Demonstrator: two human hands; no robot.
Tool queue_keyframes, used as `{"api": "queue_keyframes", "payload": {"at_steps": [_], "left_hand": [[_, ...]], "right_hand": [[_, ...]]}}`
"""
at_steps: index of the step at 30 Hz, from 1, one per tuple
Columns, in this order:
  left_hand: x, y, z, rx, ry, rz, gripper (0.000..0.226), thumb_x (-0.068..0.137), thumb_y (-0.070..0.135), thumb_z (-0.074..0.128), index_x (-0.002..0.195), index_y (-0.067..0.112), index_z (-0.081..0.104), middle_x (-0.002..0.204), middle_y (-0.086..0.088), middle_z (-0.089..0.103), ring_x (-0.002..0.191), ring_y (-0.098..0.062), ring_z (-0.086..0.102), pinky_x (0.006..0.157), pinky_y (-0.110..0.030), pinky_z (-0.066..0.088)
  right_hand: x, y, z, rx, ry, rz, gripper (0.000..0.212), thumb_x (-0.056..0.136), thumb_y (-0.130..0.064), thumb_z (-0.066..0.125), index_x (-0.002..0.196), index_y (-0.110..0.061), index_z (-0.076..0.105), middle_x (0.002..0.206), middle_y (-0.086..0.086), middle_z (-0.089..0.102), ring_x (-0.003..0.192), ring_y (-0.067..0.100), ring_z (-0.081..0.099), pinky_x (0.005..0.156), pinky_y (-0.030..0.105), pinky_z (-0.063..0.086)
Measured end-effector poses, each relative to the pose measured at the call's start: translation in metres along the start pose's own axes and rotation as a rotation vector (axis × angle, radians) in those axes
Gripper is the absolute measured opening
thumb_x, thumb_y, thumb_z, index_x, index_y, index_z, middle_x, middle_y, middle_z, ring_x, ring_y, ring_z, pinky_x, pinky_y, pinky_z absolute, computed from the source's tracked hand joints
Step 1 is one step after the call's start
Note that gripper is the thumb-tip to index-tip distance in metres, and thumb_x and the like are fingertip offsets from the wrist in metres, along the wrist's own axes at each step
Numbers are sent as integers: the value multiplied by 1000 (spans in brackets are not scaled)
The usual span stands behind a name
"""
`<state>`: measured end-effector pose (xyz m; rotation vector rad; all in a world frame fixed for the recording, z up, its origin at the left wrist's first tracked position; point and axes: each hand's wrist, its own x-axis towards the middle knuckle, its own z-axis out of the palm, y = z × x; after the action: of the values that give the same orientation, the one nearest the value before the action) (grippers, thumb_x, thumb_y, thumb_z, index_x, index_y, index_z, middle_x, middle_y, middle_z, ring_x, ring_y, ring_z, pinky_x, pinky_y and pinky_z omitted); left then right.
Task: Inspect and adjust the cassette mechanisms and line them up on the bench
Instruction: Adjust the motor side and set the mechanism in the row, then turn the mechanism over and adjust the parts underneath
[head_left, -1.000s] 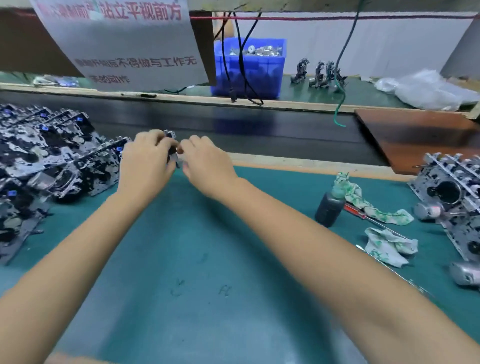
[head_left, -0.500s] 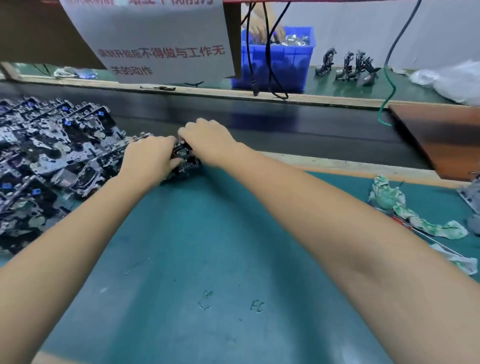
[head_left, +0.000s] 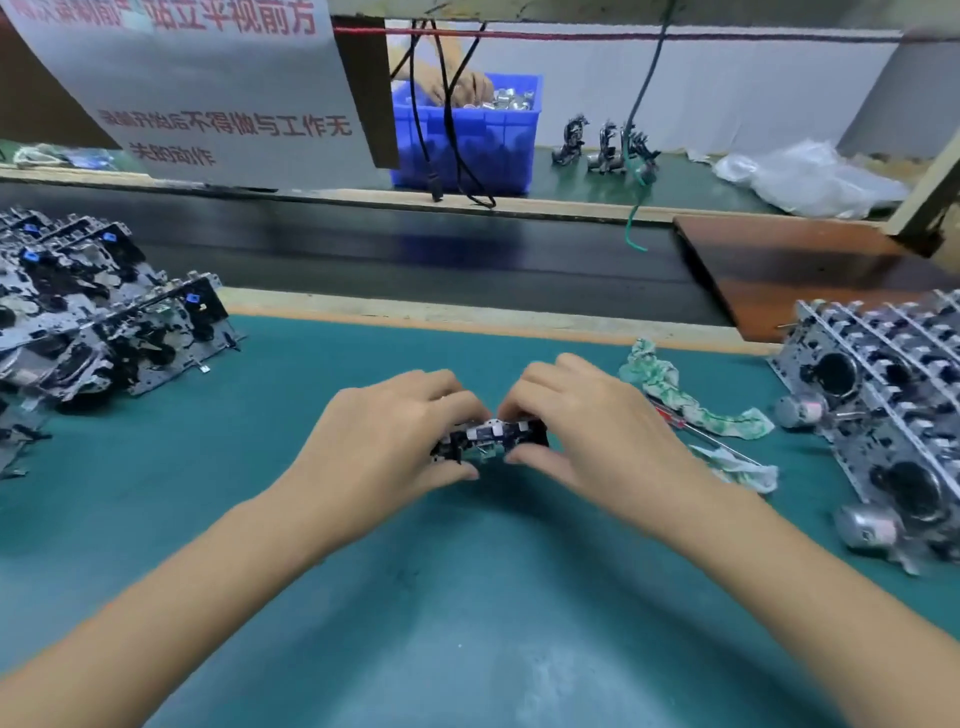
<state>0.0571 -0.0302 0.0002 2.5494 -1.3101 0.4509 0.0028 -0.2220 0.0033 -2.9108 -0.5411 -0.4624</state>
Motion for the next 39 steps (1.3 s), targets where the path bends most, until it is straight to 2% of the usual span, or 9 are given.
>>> {"api": "queue_keyframes", "payload": {"at_steps": [3, 7, 10, 14, 16, 19, 24, 30, 39], "left_hand": [[1, 41, 22, -77, 128, 139, 32, 64, 34, 84, 91, 25, 70, 87, 8, 63, 74, -12, 56, 44, -24, 40], [10, 80, 57, -109, 251, 358, 23, 79, 35, 68, 92, 17, 73, 91, -4, 64, 88, -18, 49, 74, -28, 41], [11, 91, 77, -218, 127, 387, 42, 73, 50, 76, 103, 21, 71, 118, -9, 61, 116, -23, 46, 97, -38, 38], [8, 87, 88, -531, -71, 176, 88, 59, 66, 76, 135, 36, 40, 152, 4, 24, 141, -12, 20, 116, -25, 17], [7, 81, 92, -714, -122, 43, 99, 52, 59, 83, 136, 47, 31, 151, 16, 19, 141, -3, 19, 116, -22, 18], [4, 76, 95, -843, -223, -8, 106, 50, 51, 88, 136, 52, 26, 141, 27, 29, 135, -1, 31, 112, -26, 28], [3, 74, 97, -824, -231, -38, 102, 53, 57, 84, 136, 58, 25, 137, 33, 36, 131, 2, 37, 108, -23, 32], [2, 74, 98, -841, -227, -59, 101, 53, 60, 83, 135, 60, 26, 138, 33, 37, 131, 1, 37, 107, -22, 32], [4, 84, 97, -675, -168, -18, 100, 57, 52, 76, 134, 61, 14, 136, 33, 34, 126, 6, 38, 103, -17, 33]], "right_hand": [[-58, 11, -8, -114, 169, -37, 14, 76, -23, 73, 82, -13, 65, 78, -1, 60, 70, 21, 49, 61, 32, 39], [-125, 30, 5, -250, 314, -86, 23, 91, -14, 53, 76, -8, 69, 74, 4, 63, 60, 24, 51, 53, 34, 46], [-152, 40, 18, -258, 326, -104, 28, 94, -12, 50, 76, -7, 71, 72, 4, 64, 56, 25, 53, 50, 32, 48], [-162, 45, 25, -225, 290, -101, 16, 87, -17, 58, 83, -11, 72, 81, 1, 67, 63, 22, 55, 55, 31, 48], [-165, 46, 25, -196, 267, -97, 21, 84, -31, 63, 89, -14, 74, 86, -2, 68, 67, 19, 55, 59, 29, 45], [-169, 46, 23, -133, 284, -60, 37, 82, -48, 63, 89, -14, 75, 86, 0, 67, 71, 16, 48, 61, 28, 38], [-167, 48, 20, 6, 395, 89, 45, 93, -45, 47, 85, -9, 73, 86, 7, 65, 66, 20, 52, 63, 32, 41], [-163, 52, 24, 105, 364, 170, 49, 95, -46, 40, 85, -8, 70, 87, 5, 63, 77, 16, 50, 68, 29, 40], [-161, 53, 28, 171, 317, 246, 36, 89, -40, 46, 87, -10, 66, 88, 2, 60, 80, 18, 52, 70, 33, 41]]}}
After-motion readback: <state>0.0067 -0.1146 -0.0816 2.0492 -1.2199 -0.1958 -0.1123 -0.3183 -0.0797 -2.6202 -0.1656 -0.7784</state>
